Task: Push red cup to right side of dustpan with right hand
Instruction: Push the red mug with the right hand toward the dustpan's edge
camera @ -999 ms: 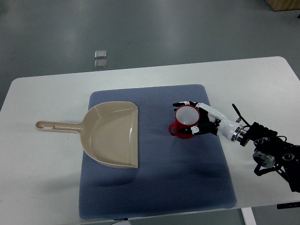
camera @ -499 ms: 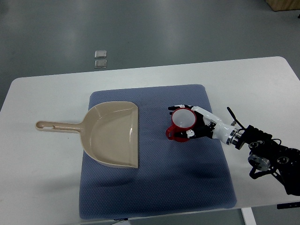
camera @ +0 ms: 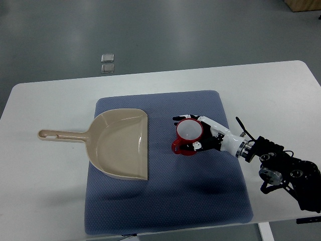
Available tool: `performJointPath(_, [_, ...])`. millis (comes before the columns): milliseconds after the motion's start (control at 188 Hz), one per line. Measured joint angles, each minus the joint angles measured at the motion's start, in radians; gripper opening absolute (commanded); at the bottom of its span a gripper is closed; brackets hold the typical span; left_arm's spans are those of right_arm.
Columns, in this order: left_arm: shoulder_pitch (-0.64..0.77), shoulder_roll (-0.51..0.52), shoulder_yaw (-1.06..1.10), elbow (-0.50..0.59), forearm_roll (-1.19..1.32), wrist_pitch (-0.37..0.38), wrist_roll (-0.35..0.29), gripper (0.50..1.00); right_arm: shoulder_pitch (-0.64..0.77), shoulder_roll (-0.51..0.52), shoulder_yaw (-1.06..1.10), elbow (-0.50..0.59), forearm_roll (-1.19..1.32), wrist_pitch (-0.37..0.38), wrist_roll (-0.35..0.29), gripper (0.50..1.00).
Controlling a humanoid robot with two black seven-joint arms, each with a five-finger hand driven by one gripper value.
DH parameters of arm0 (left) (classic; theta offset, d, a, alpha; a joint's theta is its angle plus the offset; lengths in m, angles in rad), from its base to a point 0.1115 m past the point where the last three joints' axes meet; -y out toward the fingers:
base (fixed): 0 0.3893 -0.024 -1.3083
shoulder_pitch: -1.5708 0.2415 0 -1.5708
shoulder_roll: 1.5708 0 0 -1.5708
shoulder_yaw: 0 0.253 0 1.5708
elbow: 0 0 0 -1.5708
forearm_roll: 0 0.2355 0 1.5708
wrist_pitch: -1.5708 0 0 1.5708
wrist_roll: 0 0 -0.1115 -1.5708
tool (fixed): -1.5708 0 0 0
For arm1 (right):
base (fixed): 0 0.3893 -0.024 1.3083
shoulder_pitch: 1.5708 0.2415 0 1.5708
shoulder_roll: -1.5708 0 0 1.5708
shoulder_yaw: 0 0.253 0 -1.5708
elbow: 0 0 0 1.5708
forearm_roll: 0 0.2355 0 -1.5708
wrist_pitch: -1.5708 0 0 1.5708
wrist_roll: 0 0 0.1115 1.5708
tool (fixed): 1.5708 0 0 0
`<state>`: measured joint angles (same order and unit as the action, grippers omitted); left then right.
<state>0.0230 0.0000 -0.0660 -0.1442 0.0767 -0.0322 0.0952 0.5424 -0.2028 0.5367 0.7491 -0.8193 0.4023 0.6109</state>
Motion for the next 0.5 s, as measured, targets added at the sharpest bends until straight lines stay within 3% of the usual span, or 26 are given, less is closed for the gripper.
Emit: performJointPath(499, [0.0, 0.0, 0.0, 0.0, 0.0, 0.0, 0.0, 1.0, -0.015, 0.021, -0.004, 0.021, 0.0, 0.007, 0.0, 0.934])
